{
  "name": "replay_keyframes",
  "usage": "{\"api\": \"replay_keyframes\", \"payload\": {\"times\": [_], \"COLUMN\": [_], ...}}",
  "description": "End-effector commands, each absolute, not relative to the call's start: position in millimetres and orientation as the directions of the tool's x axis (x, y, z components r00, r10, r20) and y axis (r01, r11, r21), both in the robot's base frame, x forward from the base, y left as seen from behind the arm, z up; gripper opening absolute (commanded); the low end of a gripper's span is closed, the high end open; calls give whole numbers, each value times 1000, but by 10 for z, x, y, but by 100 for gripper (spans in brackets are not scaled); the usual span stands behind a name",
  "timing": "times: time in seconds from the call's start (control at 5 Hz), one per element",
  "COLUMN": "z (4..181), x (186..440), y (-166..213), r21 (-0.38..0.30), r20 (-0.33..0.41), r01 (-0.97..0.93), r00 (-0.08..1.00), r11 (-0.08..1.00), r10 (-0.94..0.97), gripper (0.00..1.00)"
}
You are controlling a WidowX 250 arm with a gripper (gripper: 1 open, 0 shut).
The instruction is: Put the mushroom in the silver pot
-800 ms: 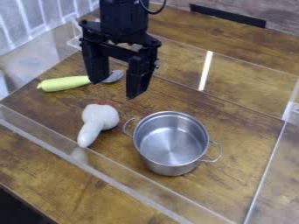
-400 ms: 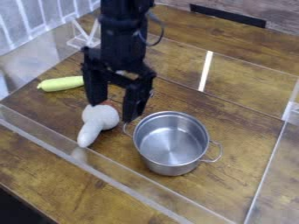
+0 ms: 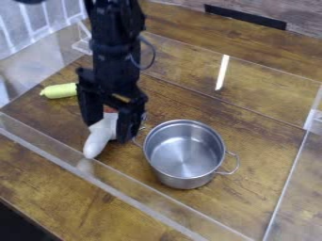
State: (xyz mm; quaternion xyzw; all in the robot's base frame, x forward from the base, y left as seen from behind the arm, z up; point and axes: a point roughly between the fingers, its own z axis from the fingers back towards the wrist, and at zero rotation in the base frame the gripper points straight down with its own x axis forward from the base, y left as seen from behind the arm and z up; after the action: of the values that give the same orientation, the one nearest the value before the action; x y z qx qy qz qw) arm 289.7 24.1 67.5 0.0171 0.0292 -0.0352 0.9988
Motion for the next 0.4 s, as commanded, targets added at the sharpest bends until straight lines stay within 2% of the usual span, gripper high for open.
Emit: {"api": "replay_keyframes", "payload": {"times": [0.0, 0.2], "z": [639, 566], "x": [2935, 2954], "y": [330, 368], "r21": [45, 44], "r20": [-16, -11], "r01": [72, 72], "r00": [997, 997], "r11": [996, 996], "r10": [-72, -72], "gripper": [100, 0]}}
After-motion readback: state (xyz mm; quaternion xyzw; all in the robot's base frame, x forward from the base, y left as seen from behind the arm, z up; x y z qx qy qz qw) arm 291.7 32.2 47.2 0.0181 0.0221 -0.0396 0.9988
